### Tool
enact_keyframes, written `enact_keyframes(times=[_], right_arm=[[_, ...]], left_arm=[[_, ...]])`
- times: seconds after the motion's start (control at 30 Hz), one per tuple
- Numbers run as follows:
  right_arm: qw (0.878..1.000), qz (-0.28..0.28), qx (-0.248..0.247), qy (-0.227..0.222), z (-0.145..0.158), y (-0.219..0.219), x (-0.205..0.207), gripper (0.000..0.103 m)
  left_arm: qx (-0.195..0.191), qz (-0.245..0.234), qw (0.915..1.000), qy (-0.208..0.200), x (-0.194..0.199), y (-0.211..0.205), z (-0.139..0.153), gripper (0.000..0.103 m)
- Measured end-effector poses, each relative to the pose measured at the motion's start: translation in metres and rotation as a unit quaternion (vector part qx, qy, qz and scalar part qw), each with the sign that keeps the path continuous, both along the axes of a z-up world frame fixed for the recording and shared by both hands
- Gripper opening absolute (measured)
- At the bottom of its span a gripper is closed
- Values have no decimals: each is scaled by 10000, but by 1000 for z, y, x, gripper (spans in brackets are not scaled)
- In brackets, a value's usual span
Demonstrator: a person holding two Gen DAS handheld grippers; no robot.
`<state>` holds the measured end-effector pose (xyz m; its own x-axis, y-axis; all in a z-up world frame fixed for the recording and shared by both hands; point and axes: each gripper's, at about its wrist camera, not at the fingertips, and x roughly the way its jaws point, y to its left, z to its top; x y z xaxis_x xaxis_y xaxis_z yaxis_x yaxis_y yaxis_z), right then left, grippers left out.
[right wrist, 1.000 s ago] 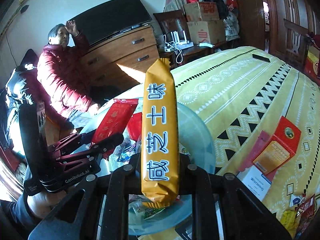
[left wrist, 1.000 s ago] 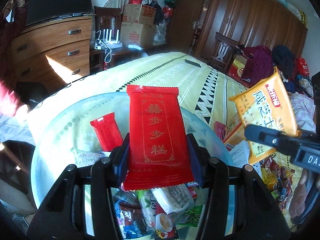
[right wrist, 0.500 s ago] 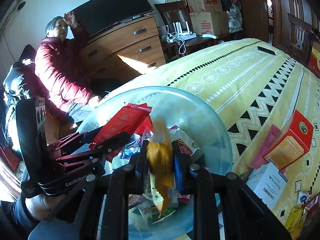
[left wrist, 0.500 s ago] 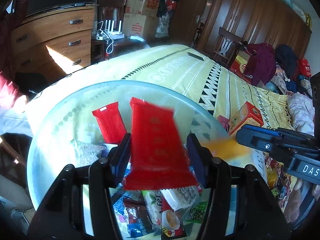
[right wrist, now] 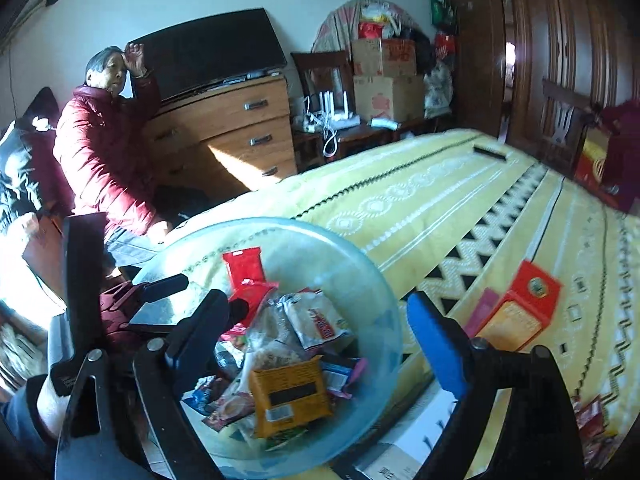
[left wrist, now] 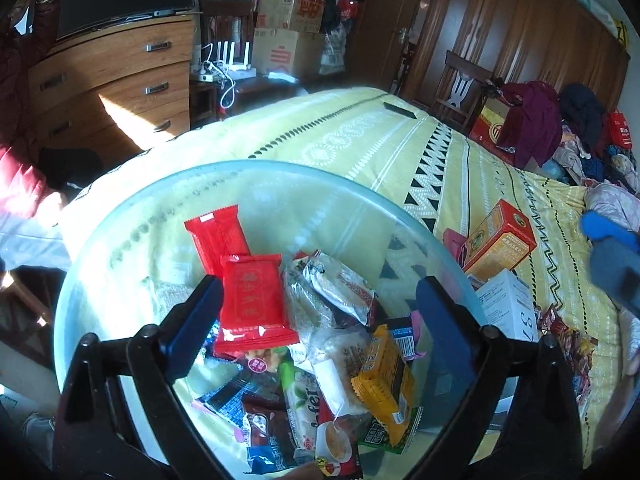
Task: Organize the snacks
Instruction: 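Move both grippers back over the snack pile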
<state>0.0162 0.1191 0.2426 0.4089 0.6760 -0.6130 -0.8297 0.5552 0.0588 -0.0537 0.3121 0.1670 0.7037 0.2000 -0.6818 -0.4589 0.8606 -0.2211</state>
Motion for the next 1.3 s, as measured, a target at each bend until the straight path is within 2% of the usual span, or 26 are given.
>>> enact_keyframes(times=[0.13,0.2,0.33,0.5,0.67,0.8,0.9,1.03,1.3], right_arm=[[9986,-116,186,-482,15,-34,-25,93],[9965,-328,334,-698,18,-64,-39,93],[9900,-894,573,-925,5,-142,-63,95],[9822,-1784,216,-539,-46,-242,-92,98],[9676,-2519,-129,-122,-81,-326,-123,98],[9538,-2999,-168,53,-88,-381,-139,98],[9458,-3243,-94,98,-87,-409,-147,98],[9409,-3386,11,108,-86,-426,-148,98],[9369,-3481,93,308,-100,-449,-144,99]], left_arm=[[138,-5,9999,-92,-4,-16,9,99],[372,-77,9991,-167,-6,-34,19,103],[1026,-254,9938,-358,-9,-87,38,103],[1628,-609,9837,-454,-8,-162,56,103],[1728,-1306,9714,-971,-14,-234,82,103],[1754,-1740,9616,-1192,-12,-275,99,103],[1773,-1941,9568,-1245,-8,-295,104,103],[1846,-2130,9517,-1214,-3,-316,103,103],[1874,-2313,9490,-1036,2,-340,96,103]])
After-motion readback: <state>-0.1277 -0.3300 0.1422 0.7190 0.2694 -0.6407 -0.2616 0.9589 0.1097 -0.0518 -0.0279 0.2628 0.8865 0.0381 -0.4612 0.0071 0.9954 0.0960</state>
